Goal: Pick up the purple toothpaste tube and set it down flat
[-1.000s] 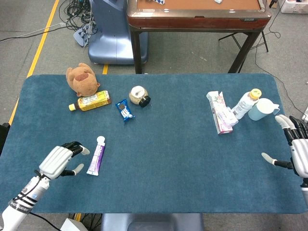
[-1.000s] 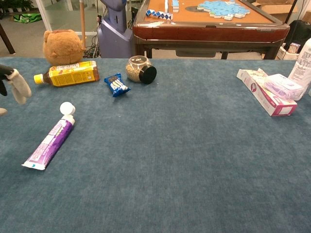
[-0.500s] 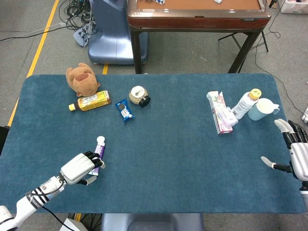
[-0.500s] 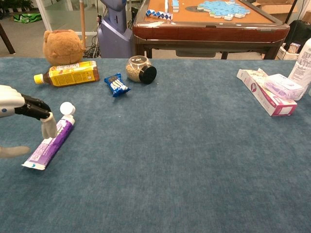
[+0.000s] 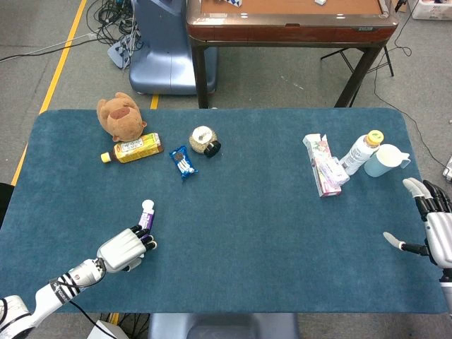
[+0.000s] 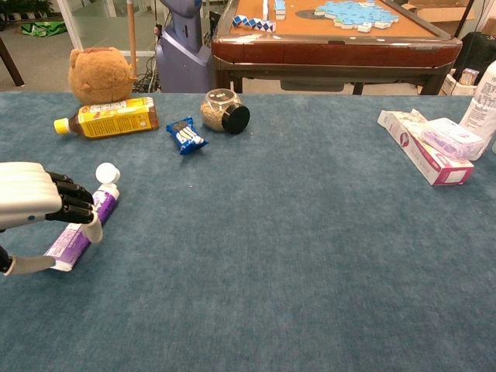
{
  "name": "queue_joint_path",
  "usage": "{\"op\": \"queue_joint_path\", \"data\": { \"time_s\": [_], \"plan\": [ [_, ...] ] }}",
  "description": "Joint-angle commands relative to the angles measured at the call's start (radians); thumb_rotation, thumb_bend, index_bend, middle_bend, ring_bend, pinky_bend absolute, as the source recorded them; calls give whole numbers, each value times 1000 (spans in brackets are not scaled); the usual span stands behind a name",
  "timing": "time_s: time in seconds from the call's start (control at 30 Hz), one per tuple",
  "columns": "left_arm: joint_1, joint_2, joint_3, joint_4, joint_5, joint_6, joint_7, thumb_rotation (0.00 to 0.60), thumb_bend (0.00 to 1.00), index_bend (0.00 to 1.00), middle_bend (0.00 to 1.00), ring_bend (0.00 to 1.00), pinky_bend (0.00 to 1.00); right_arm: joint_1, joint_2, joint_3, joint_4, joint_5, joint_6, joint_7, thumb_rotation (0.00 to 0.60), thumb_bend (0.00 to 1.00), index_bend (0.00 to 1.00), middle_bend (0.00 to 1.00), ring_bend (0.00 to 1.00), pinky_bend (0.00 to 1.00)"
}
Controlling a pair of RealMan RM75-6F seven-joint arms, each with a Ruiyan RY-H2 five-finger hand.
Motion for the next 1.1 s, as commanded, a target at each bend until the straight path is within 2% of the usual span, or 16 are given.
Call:
{"op": "queue_joint_path", "data": {
  "time_s": [0.03,0.47,0.9,1.1],
  "plan": [
    [-2,-20,7,23,2,9,28,588,339,308,337,216,238,0,-1,-2,0,0,-1,-1,600,112,85,102,0,0],
    [-7,-52,31,90,-3,22,112,600,339,312,337,216,229,-11,-4,-5,3,8,7,3,600,110,85,102,0,0],
    [-2,8,57,102,-45,6,153,600,339,320,337,216,227,-12,-8,-4,-2,5,11,-1,600,110,85,102,0,0],
    [5,17,54,129,-78,5,150,600,339,321,336,216,227,-9,-11,-2,-6,4,10,-6,600,109,85,102,0,0]
  ]
}}
